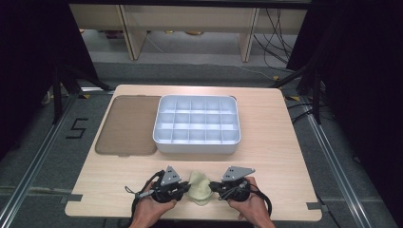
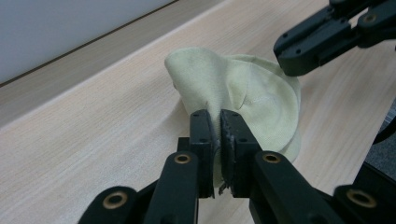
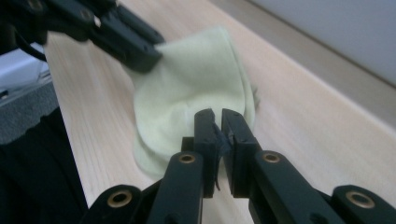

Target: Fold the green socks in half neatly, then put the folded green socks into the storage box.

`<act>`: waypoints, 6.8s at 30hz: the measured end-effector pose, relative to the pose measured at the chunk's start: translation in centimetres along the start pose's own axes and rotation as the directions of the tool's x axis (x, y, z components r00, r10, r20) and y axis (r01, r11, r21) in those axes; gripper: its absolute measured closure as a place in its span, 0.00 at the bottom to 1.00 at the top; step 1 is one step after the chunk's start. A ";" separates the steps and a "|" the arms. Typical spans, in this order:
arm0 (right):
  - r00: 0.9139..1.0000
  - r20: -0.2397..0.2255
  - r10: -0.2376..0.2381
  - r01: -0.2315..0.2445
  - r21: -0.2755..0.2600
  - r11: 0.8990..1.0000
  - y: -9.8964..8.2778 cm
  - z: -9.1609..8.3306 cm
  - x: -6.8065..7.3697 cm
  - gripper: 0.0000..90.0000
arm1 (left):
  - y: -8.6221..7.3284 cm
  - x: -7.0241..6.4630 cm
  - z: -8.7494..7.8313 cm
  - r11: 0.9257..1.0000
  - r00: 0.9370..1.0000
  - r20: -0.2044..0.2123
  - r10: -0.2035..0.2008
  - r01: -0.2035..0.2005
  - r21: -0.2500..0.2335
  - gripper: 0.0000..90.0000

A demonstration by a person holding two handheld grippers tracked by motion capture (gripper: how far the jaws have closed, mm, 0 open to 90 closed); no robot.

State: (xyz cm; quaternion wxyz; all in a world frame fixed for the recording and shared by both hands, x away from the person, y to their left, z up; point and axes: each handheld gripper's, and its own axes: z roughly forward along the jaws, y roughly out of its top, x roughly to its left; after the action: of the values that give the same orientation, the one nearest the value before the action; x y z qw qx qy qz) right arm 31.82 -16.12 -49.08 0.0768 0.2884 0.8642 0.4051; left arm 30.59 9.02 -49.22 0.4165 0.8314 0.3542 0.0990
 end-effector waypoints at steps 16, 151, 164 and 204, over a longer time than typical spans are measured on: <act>0.999 -0.027 0.045 -0.043 0.053 0.998 -0.9 1.2 -0.5 0.95 | 1.1 -1.9 -0.4 0.998 0.998 0.029 0.048 -0.047 -0.039 0.92; 0.969 -0.164 0.185 -0.163 0.142 0.976 2.3 4.3 -2.7 0.79 | -1.0 -1.5 -1.0 1.000 0.998 0.059 0.013 -0.011 -0.021 0.58; 0.974 -0.133 0.182 -0.163 0.141 0.977 2.5 4.1 -2.4 0.79 | -2.9 0.8 -3.5 1.000 1.000 -0.004 -0.013 0.013 0.025 0.42; 0.987 -0.094 0.132 -0.124 0.083 0.989 4.2 1.0 -2.6 0.80 | -5.5 3.5 -5.5 0.994 0.994 -0.112 -0.019 0.031 0.102 0.33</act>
State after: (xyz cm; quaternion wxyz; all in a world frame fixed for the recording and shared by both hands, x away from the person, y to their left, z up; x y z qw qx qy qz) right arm 36.16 -14.80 -46.89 -0.0034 0.3257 0.8615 0.3896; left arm 27.77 17.01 -50.39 0.3540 0.8405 0.3918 0.1213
